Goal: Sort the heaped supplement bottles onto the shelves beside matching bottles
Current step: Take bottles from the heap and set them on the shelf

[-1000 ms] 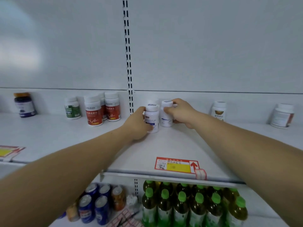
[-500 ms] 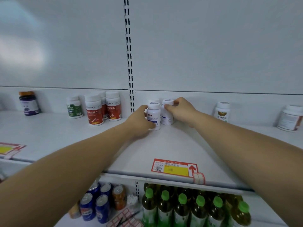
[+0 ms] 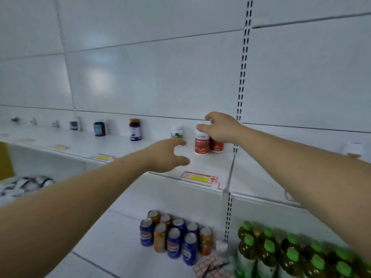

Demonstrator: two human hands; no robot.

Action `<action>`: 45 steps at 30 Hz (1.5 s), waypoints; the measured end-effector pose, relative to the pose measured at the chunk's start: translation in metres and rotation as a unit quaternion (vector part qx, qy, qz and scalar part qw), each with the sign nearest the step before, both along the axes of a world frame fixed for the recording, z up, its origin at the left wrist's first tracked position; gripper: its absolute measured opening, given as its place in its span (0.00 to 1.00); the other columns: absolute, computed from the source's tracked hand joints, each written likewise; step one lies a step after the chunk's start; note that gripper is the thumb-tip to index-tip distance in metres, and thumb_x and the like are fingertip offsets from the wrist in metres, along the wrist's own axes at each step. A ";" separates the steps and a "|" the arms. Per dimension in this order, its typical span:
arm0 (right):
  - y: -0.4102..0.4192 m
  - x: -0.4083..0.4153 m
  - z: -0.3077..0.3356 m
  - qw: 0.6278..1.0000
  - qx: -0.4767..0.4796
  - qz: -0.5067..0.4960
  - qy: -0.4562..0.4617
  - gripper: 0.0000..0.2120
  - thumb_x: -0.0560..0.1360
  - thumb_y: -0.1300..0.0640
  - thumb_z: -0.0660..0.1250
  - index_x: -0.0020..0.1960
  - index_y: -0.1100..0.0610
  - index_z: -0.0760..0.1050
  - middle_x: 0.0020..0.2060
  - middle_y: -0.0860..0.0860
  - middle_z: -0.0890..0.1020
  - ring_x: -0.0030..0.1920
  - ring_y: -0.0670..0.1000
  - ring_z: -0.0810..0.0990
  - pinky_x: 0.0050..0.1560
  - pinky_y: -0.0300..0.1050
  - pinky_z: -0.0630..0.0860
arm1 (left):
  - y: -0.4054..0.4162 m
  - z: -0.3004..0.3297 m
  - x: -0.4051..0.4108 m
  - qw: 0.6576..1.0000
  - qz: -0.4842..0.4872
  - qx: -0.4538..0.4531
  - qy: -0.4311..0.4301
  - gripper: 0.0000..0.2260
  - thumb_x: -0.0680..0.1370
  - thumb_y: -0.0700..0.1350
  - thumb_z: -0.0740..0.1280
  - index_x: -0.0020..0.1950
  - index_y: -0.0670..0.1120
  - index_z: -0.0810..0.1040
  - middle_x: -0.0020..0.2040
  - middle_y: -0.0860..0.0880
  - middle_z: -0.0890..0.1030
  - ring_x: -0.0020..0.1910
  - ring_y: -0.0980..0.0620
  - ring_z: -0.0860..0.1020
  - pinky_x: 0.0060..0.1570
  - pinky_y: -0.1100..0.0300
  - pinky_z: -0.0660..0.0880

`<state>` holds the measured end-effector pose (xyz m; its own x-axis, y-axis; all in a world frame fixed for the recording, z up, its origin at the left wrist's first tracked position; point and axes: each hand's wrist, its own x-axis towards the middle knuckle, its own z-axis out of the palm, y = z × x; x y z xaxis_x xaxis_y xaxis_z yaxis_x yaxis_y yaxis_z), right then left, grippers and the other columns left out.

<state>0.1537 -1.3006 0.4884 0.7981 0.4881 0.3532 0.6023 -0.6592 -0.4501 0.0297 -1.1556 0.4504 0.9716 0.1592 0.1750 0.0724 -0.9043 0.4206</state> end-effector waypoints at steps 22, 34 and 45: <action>0.561 -0.245 -0.153 0.922 -0.184 0.340 0.012 0.29 0.75 0.38 0.63 0.72 0.50 0.65 0.70 0.52 0.70 0.66 0.56 0.71 0.60 0.46 0.68 | 0.465 -0.160 -0.301 0.949 0.281 -0.012 0.143 0.28 0.77 0.56 0.65 0.74 0.51 0.61 0.74 0.50 0.65 0.69 0.49 0.68 0.66 0.56 0.66; 0.823 -0.165 -0.214 0.925 -0.225 0.291 0.095 0.30 0.75 0.39 0.62 0.72 0.52 0.65 0.68 0.55 0.71 0.65 0.57 0.71 0.58 0.47 0.69 | 0.729 -0.218 -0.251 0.927 0.315 -0.110 0.172 0.28 0.77 0.54 0.66 0.74 0.49 0.62 0.75 0.49 0.61 0.72 0.49 0.64 0.70 0.54 0.63; 1.062 -0.153 -0.277 0.943 -0.201 0.224 0.144 0.25 0.74 0.39 0.62 0.66 0.53 0.69 0.61 0.53 0.76 0.56 0.54 0.75 0.49 0.44 0.70 | 0.998 -0.266 -0.235 0.945 0.244 -0.087 0.201 0.29 0.76 0.57 0.65 0.74 0.52 0.62 0.75 0.50 0.63 0.71 0.49 0.65 0.69 0.52 0.64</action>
<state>0.0007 -0.2384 0.2115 0.5147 0.8471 -0.1320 0.7518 -0.5200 -0.4055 -0.2058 -0.1577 0.1848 0.7573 0.5982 -0.2621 0.6485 -0.6417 0.4095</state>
